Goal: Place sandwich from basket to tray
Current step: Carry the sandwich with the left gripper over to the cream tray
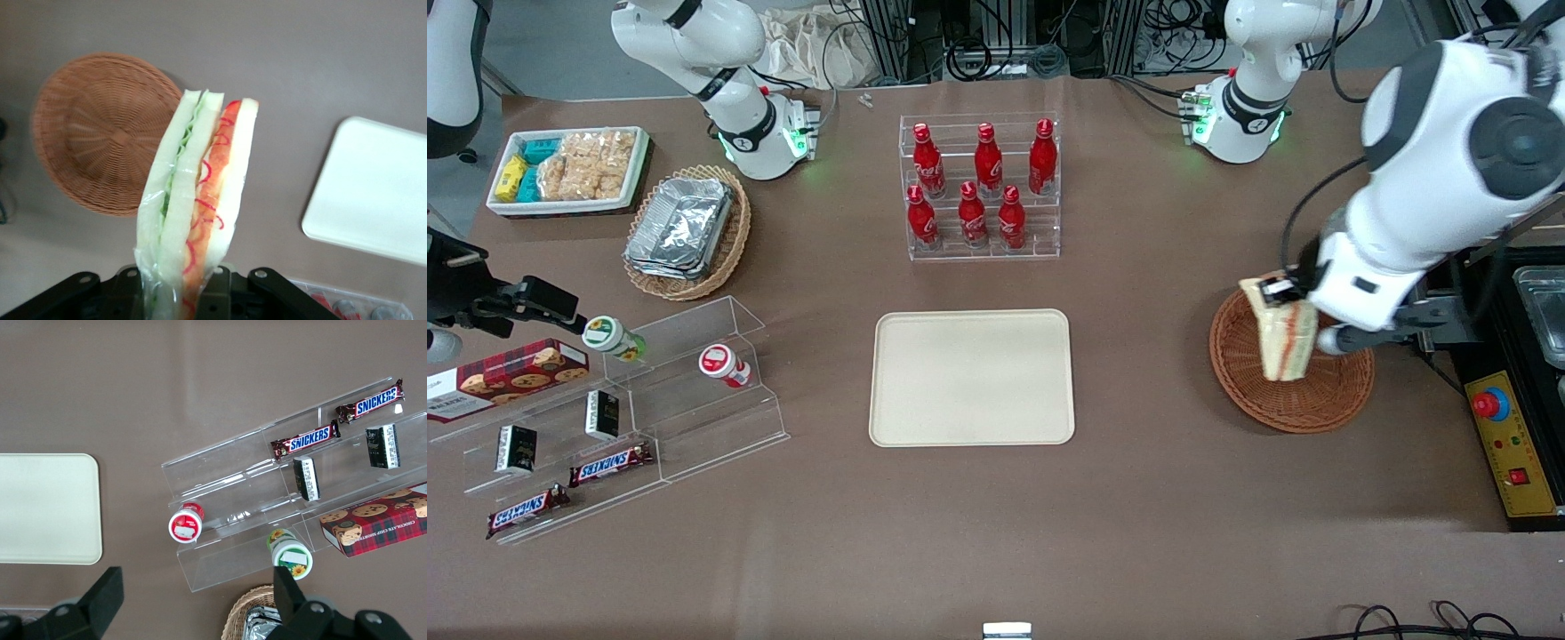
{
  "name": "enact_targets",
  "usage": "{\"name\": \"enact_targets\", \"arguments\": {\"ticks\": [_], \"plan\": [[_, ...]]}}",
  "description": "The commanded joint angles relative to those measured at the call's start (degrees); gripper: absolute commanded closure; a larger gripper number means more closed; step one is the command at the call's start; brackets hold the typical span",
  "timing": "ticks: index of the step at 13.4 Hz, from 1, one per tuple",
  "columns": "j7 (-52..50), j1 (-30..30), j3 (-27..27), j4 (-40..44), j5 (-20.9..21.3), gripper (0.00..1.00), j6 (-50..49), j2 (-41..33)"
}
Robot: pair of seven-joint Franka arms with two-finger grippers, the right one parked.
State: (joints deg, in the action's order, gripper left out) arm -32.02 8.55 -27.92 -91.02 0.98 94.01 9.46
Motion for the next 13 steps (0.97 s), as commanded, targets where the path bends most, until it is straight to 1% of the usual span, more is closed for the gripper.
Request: {"name": "enact_targets", "arguments": {"ticks": [1,2,5,7,9,11,13], "plan": [[0.1,0.0,-4.9,2.8,-0.1,1.0,-0.9,3.5],[0.1,-1.2,-5.8,2.8,0.1,1.0,-0.8,4.3],[-0.1,-6.1,-5.8,2.8,0.3,1.0,3.0,7.1],[-2.0,-8.3,-5.8,2.8,0.7,1.0,4.5,9.7],[-5.3,-10.9,-5.8,2.8,2.5,1.0,7.7,12.9],[-10.5,-13.9,-5.7,3.0,5.9,1.0,11.2,17.4],[-16.8,-15.6,-5.7,4.1,8.8,1.0,15.0,22.5]]}}
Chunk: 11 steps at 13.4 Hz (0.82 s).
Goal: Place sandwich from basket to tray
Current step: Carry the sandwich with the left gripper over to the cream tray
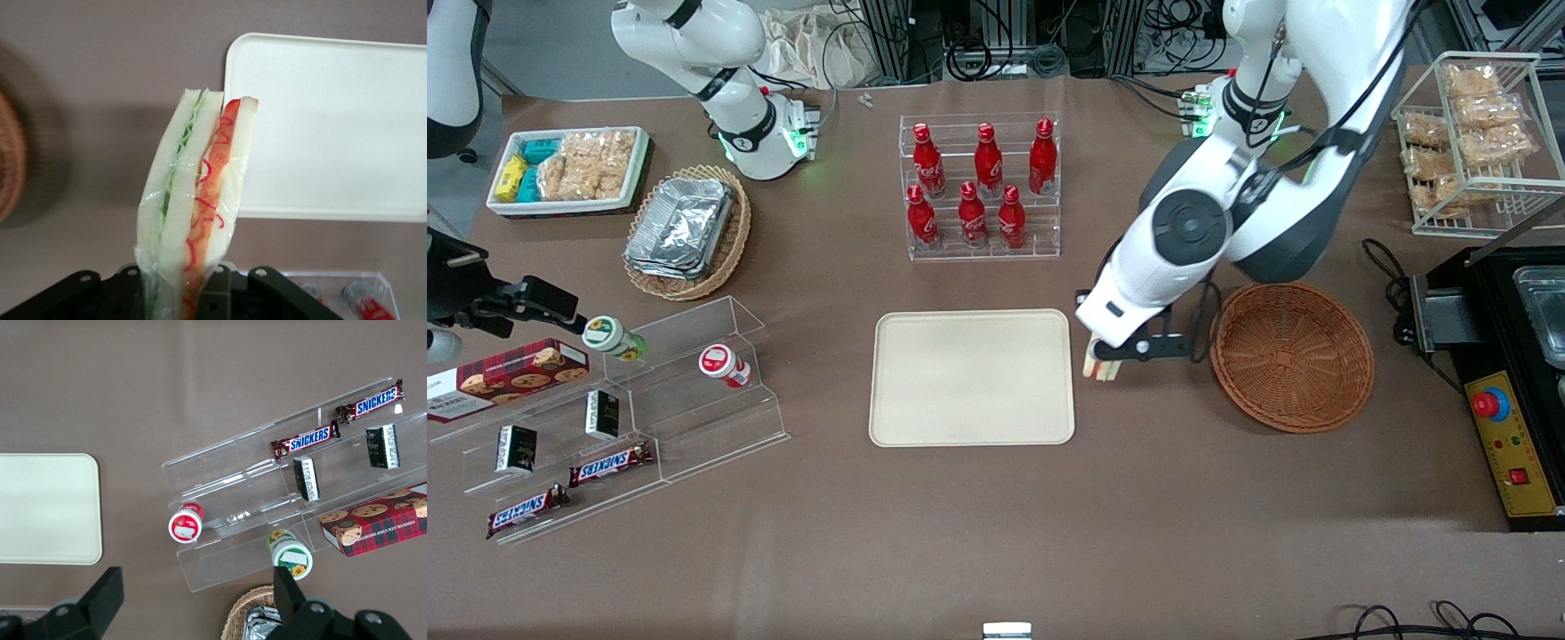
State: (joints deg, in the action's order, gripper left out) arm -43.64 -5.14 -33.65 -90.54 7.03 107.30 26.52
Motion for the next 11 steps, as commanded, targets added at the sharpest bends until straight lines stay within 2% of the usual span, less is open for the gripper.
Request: {"name": "enact_targets", "arguments": {"ticks": [1,5,11], "plan": [[-7.1,-3.2,0.1,4.4,3.8,1.0,2.5,7.6],[-13.8,-5.8,0.3,6.6,11.7,1.0,7.2,15.9],[-14.9,-8.0,0.5,7.8,14.0,1.0,10.4,20.8]]}}
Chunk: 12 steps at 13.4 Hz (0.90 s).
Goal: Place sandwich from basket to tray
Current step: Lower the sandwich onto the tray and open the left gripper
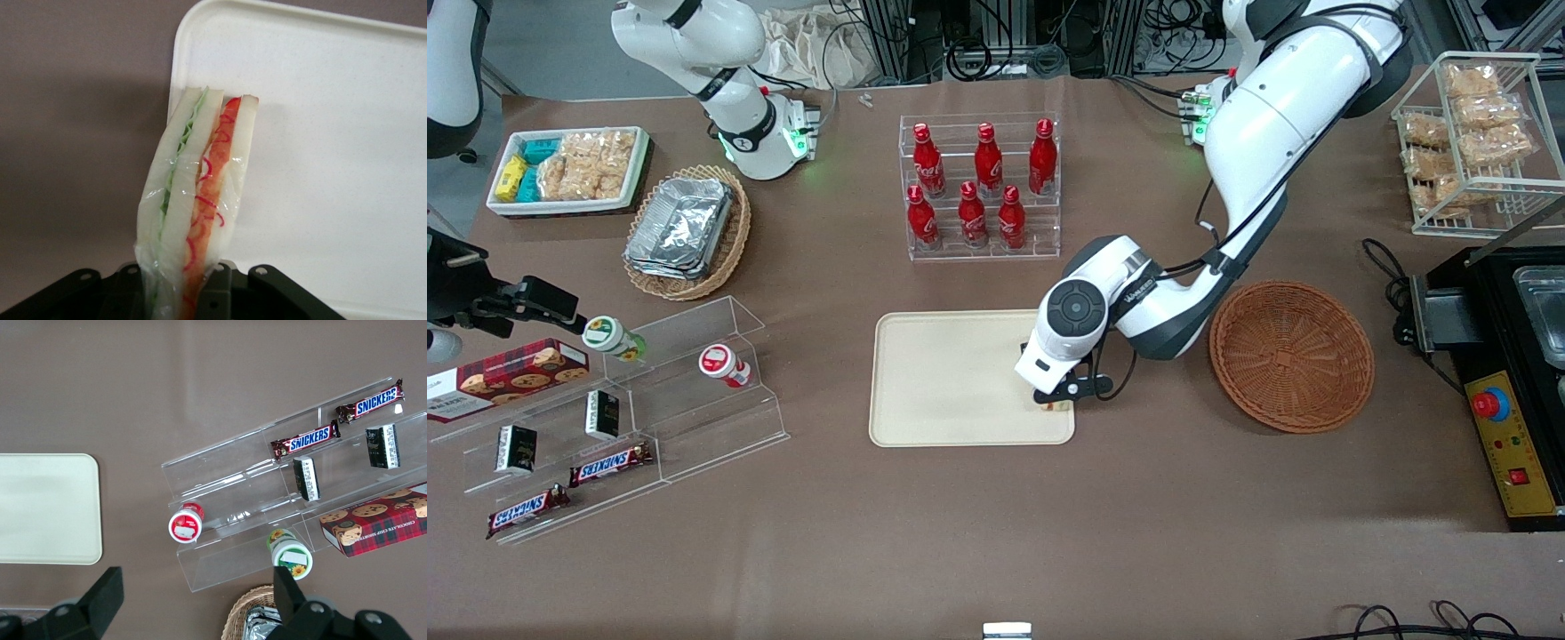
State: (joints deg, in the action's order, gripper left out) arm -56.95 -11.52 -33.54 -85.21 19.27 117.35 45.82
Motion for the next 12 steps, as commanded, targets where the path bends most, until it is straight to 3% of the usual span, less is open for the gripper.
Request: {"name": "enact_targets", "arguments": {"ticks": [1,3,4,5,6,7,8,12], "plan": [[-1.6,-1.8,0.4,2.7,2.1,1.0,0.5,2.2],[-1.6,-3.0,0.9,3.7,2.9,1.0,0.6,3.0],[-1.6,-3.9,1.8,3.9,3.4,0.95,0.6,3.7],[-1.6,-5.3,3.1,5.0,3.4,0.83,0.6,4.3],[-1.8,-7.0,5.0,5.3,3.1,0.63,0.6,4.4],[-2.7,-7.6,5.9,5.4,3.4,0.14,0.6,4.4],[-3.1,-8.2,6.1,5.5,4.7,0.0,0.6,4.2],[-3.2,-7.6,6.0,6.2,5.6,0.0,-0.1,2.1]]}}
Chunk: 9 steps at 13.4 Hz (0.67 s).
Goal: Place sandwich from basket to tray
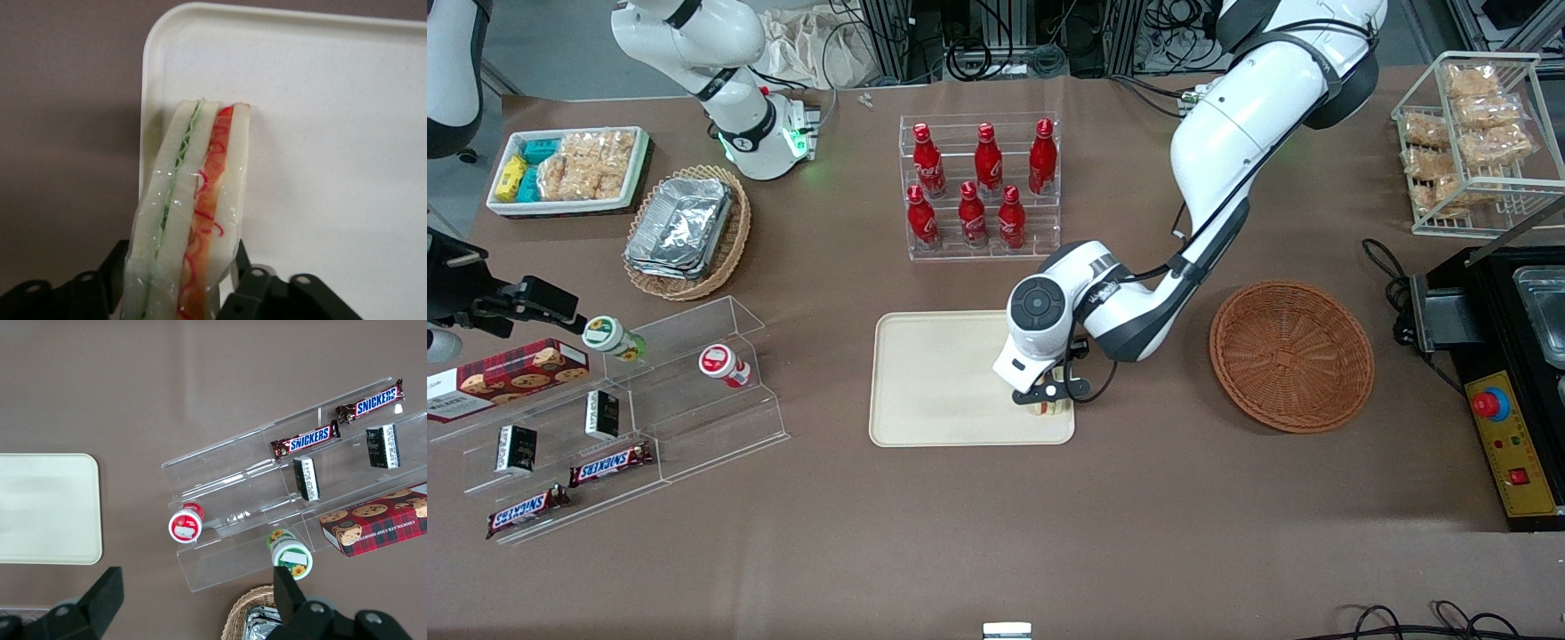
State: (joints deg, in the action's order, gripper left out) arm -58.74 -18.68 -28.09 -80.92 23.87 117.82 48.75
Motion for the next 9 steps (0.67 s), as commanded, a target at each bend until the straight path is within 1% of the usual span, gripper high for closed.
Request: {"name": "enact_targets", "arguments": {"ticks": [1,2,3,4,6,8,9], "plan": [[-1.5,-0.5,0.6,2.5,0.7,0.0,-1.3,-1.9],[-1.5,-0.4,0.5,2.5,0.0,0.0,-2.8,-3.3],[-1.4,0.6,0.6,2.6,-2.7,0.0,-4.5,-4.9],[-0.9,2.2,0.5,2.6,-4.6,0.0,-5.8,-7.2],[-0.7,3.7,0.4,2.2,-5.8,0.0,-8.6,-12.6],[-0.5,8.2,0.1,1.9,-8.6,0.0,-10.1,-17.3],[-0.5,9.0,0.2,1.8,-9.6,0.0,-10.9,-19.5]]}}
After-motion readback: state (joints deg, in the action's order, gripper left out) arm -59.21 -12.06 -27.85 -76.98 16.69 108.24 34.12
